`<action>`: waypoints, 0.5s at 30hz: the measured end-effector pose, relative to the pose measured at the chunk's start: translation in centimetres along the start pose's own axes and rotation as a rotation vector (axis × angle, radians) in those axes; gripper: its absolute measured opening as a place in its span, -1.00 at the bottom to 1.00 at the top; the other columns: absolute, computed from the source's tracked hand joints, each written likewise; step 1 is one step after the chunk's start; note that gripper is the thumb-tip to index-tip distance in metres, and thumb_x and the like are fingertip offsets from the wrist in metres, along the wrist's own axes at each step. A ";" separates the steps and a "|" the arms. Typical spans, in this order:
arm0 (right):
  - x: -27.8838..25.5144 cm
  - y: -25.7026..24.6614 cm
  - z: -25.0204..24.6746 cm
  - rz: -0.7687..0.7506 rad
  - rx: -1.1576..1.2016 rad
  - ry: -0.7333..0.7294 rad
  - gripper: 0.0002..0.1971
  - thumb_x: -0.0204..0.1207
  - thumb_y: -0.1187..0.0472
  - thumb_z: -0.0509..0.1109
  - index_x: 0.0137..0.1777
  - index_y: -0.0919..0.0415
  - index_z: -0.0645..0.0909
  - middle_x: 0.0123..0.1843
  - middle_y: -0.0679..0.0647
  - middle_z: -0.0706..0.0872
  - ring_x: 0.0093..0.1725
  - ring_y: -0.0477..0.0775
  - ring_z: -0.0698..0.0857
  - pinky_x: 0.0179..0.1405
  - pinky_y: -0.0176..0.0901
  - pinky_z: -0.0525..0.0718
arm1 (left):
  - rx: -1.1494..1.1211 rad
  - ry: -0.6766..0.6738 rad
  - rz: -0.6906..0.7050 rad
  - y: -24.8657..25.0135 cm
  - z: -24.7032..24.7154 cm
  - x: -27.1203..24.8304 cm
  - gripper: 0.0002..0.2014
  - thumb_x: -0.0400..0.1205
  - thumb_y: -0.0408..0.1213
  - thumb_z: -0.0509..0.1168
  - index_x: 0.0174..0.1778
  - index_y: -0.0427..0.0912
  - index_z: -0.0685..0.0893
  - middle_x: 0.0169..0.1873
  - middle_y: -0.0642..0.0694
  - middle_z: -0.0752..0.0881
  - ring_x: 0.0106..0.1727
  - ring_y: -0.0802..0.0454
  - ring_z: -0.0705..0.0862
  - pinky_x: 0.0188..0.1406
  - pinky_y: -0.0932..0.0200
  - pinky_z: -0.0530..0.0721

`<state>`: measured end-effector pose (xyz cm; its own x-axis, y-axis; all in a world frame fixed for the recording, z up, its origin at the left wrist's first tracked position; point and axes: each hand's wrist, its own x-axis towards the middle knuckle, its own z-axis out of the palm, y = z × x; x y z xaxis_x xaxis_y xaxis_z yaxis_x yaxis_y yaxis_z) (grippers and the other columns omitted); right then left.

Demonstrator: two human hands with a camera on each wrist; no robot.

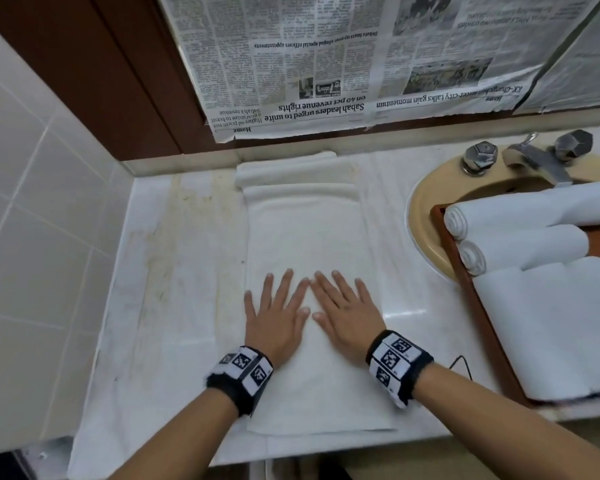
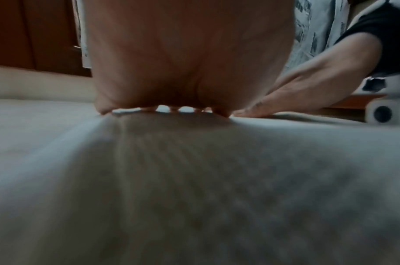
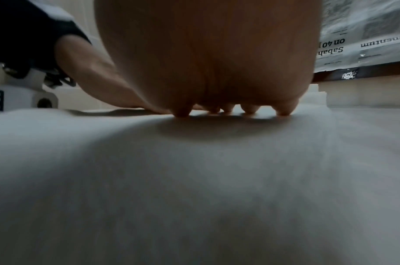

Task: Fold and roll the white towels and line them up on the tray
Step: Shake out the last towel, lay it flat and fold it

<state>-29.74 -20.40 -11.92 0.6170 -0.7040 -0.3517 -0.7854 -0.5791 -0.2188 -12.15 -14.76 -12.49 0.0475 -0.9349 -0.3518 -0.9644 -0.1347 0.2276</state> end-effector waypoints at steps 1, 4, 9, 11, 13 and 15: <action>-0.1 0.2 0.3 0.022 -0.006 -0.002 -0.27 0.53 -0.26 -0.58 0.71 -0.05 -0.39 0.72 -0.15 -0.40 0.71 0.00 -0.36 0.69 0.21 -0.25 | -0.012 0.013 -0.013 -0.5 0.2 -0.1 -0.46 0.75 0.19 -0.37 0.68 0.36 -0.30 0.69 0.25 -0.37 0.72 0.01 -0.37 0.64 -0.41 -0.21; -0.8 2.0 0.5 0.136 0.016 0.013 -0.29 0.53 -0.27 -0.55 0.69 -0.09 -0.43 0.68 -0.21 -0.46 0.71 -0.03 -0.36 0.69 0.16 -0.26 | -0.057 0.025 -0.100 -2.8 -0.1 -0.6 -0.48 0.78 0.18 -0.31 0.66 0.43 -0.32 0.67 0.31 -0.39 0.72 0.03 -0.38 0.63 -0.40 -0.28; -3.8 2.2 0.3 0.337 0.142 0.058 -0.39 0.77 -0.12 -0.26 0.73 0.04 -0.33 0.72 -0.13 -0.39 0.72 -0.01 -0.32 0.68 0.15 -0.30 | -0.151 0.030 -0.282 -4.4 -0.7 -3.0 -0.46 0.79 0.15 -0.30 0.69 0.35 -0.30 0.69 0.25 -0.37 0.73 -0.09 -0.35 0.62 -0.45 -0.30; -4.9 -0.3 0.9 0.262 0.166 0.129 -0.39 0.76 -0.13 -0.24 0.74 0.04 -0.29 0.72 -0.14 -0.35 0.71 -0.03 -0.34 0.67 0.12 -0.34 | -0.157 0.075 -0.191 -2.3 -0.4 -4.3 -0.47 0.80 0.13 -0.26 0.70 0.34 -0.26 0.68 0.26 -0.36 0.73 -0.07 -0.35 0.62 -0.42 -0.33; -5.7 -3.1 1.7 0.175 0.162 0.128 -0.38 0.73 -0.16 -0.28 0.73 -0.01 -0.30 0.70 -0.17 -0.37 0.70 -0.05 -0.37 0.66 0.11 -0.37 | -0.127 0.054 -0.070 -0.1 0.5 -5.5 -0.47 0.80 0.14 -0.27 0.69 0.38 -0.28 0.68 0.28 -0.36 0.72 -0.03 -0.38 0.61 -0.41 -0.34; -6.0 -4.5 2.8 0.131 0.110 0.069 -0.37 0.71 -0.20 -0.32 0.72 -0.04 -0.34 0.70 -0.18 -0.40 0.70 -0.03 -0.39 0.67 0.13 -0.36 | -0.101 0.010 -0.038 0.8 1.8 -6.3 -0.48 0.79 0.15 -0.30 0.67 0.40 -0.31 0.66 0.30 -0.40 0.71 -0.01 -0.43 0.62 -0.43 -0.32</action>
<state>-30.02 -12.38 -11.35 0.5082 -0.7992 -0.3210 -0.8575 -0.4348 -0.2750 -13.70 -8.38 -11.75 0.0870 -0.9317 -0.3528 -0.9307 -0.2023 0.3047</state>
